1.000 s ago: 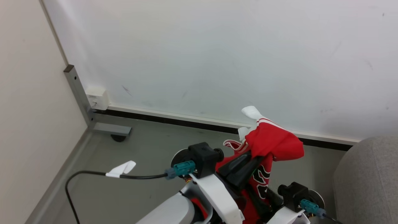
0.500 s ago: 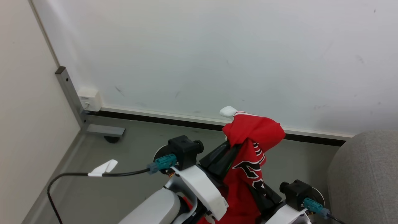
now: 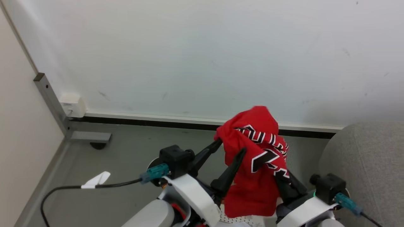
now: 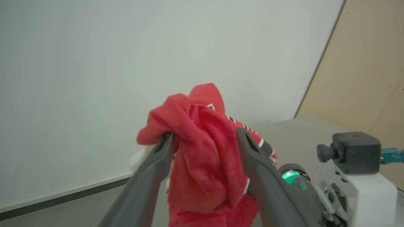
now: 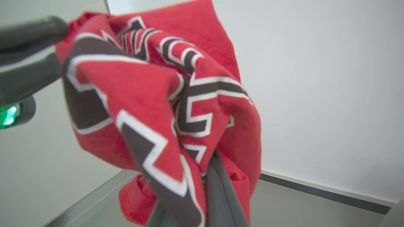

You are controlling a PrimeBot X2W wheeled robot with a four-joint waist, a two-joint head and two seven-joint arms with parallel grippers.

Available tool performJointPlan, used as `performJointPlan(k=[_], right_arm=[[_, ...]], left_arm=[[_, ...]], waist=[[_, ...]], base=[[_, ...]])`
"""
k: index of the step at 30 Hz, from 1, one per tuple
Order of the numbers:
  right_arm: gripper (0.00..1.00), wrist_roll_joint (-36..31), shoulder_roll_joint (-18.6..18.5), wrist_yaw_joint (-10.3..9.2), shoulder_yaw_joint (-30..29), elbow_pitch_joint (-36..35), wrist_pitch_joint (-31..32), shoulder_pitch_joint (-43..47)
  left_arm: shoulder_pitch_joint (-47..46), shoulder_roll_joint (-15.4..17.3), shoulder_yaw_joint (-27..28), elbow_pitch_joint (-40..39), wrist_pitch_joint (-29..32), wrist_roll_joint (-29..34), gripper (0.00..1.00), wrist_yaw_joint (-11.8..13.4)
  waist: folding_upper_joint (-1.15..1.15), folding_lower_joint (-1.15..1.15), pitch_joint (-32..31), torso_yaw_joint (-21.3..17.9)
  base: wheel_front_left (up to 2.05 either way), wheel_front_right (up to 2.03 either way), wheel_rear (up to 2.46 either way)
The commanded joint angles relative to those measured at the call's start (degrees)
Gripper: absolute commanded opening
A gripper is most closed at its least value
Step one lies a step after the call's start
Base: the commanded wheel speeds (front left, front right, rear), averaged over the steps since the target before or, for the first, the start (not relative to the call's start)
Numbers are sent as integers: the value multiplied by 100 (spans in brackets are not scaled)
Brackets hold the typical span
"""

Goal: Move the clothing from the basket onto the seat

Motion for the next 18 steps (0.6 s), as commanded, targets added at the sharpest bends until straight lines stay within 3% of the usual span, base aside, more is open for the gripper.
performJointPlan(k=[1, 10, 18], right_arm=[[0, 15, -58, -12, -108, -90, -19, 74], [0, -106, -322, -12, -1053, -553, -19, 278], [0, -59, -497, -12, -1344, -914, -17, 490]], left_arm=[[120, 69, 38, 27, -59, -19, 100, 29], [473, 263, -34, -185, -397, 113, 100, 20], [471, 296, -144, -108, -603, 315, 100, 44]], waist=[[-1, 0, 40, -94], [-1, 0, 209, -790], [-1, 0, 348, -1726]], base=[[0, 0, 0], [0, 0, 0], [0, 0, 0]])
